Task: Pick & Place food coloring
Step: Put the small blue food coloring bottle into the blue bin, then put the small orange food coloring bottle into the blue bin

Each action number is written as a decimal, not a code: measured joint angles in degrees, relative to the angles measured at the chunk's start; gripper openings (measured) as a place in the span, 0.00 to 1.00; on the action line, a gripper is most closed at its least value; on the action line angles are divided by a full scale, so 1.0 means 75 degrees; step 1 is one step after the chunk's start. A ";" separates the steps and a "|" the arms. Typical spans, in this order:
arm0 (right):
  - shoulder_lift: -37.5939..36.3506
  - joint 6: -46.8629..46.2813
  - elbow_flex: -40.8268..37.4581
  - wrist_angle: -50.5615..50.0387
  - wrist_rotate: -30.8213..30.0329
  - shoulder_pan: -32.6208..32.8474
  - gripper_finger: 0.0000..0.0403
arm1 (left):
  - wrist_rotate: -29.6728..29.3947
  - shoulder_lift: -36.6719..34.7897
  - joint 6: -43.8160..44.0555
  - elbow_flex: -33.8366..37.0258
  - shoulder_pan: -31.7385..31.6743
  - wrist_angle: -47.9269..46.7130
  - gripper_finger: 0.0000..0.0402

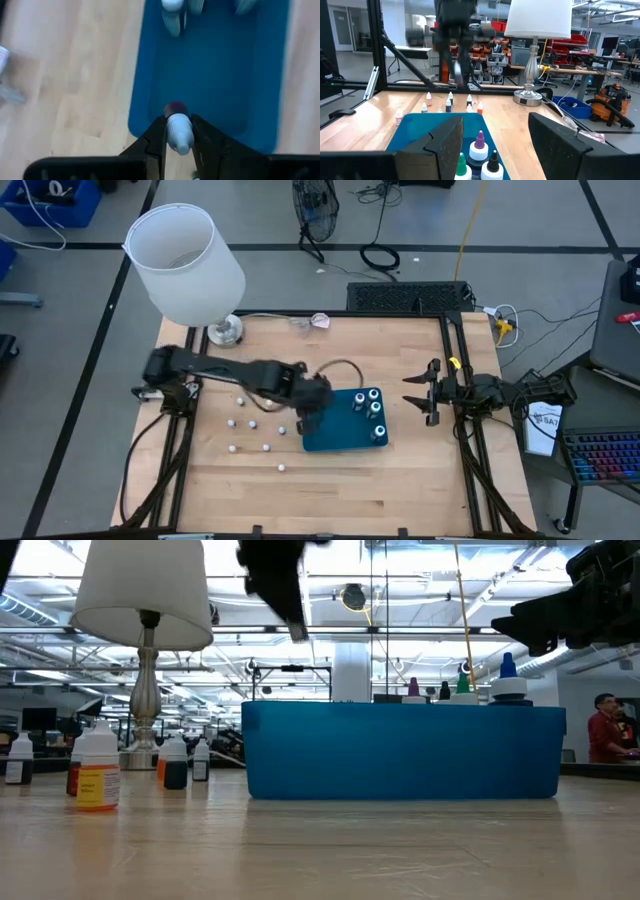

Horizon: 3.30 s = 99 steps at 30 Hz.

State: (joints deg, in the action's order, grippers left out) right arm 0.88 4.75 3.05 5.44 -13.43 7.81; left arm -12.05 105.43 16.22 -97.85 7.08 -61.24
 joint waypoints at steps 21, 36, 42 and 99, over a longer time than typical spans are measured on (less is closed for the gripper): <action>0.0006 0.0002 0.0003 -0.0007 0.0001 0.0000 0.53 | 0.1240 0.2219 -0.0125 0.0112 -0.0619 0.0255 0.17; 0.0004 0.0000 0.0003 -0.0004 0.0003 -0.0002 0.53 | 0.1282 0.2522 0.0236 0.0112 -0.0637 0.0568 0.34; 0.0004 0.0003 0.0003 -0.0008 0.0000 0.0001 0.53 | 0.1284 0.2070 0.0342 0.0103 -0.0637 0.0511 0.47; 0.0080 0.0001 0.0003 -0.0007 0.0000 0.0001 0.53 | 0.0557 -0.2448 0.4350 0.6281 -0.1887 0.1643 0.68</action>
State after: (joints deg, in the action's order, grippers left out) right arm 1.48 4.76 3.07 5.39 -13.43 7.81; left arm -7.87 87.07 48.85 -50.74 -7.07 -48.92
